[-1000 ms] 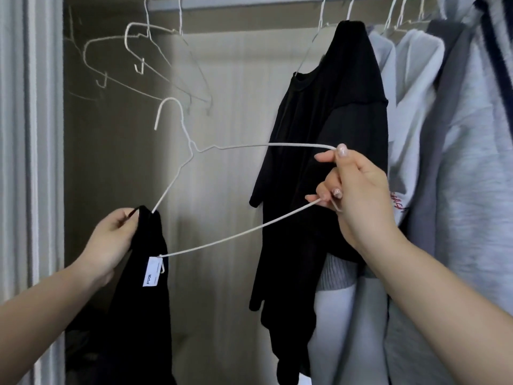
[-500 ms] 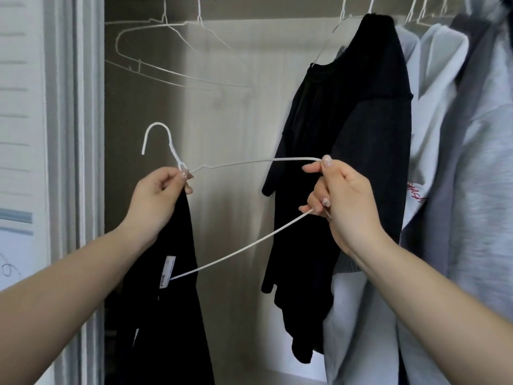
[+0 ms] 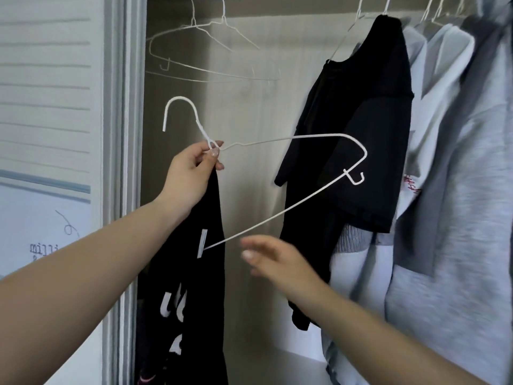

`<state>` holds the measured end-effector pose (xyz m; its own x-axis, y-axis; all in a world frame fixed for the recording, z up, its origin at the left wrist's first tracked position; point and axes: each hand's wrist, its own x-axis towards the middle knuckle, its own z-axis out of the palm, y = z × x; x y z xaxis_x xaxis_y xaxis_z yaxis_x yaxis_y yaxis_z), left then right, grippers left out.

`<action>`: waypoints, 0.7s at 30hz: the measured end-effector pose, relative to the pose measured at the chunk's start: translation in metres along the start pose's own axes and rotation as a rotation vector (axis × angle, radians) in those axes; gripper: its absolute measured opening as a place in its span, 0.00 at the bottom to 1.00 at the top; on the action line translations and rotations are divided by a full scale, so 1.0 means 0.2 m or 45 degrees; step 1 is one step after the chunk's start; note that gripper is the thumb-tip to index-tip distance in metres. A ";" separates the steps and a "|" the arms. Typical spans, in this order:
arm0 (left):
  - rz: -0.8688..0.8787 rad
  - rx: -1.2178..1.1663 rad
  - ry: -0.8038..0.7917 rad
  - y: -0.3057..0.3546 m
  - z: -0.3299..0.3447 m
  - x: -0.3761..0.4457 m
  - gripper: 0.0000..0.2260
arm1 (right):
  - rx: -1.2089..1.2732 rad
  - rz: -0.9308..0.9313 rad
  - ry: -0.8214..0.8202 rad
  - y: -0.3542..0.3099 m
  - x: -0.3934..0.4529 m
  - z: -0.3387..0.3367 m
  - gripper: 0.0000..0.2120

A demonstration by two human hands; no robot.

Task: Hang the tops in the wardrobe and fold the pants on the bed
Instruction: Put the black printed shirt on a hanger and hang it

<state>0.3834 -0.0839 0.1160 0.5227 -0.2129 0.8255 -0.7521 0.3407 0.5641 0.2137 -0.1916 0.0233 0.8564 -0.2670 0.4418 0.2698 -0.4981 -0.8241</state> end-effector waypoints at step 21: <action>-0.467 0.128 0.167 0.66 -0.12 -0.52 0.20 | -1.628 -0.364 -0.368 -0.24 -0.76 -0.39 0.20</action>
<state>0.2402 0.0050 0.1036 0.8055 -0.1826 0.5637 -0.5386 0.1710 0.8250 0.0365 -0.1916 0.0247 0.9438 0.0789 0.3210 -0.0083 -0.9651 0.2618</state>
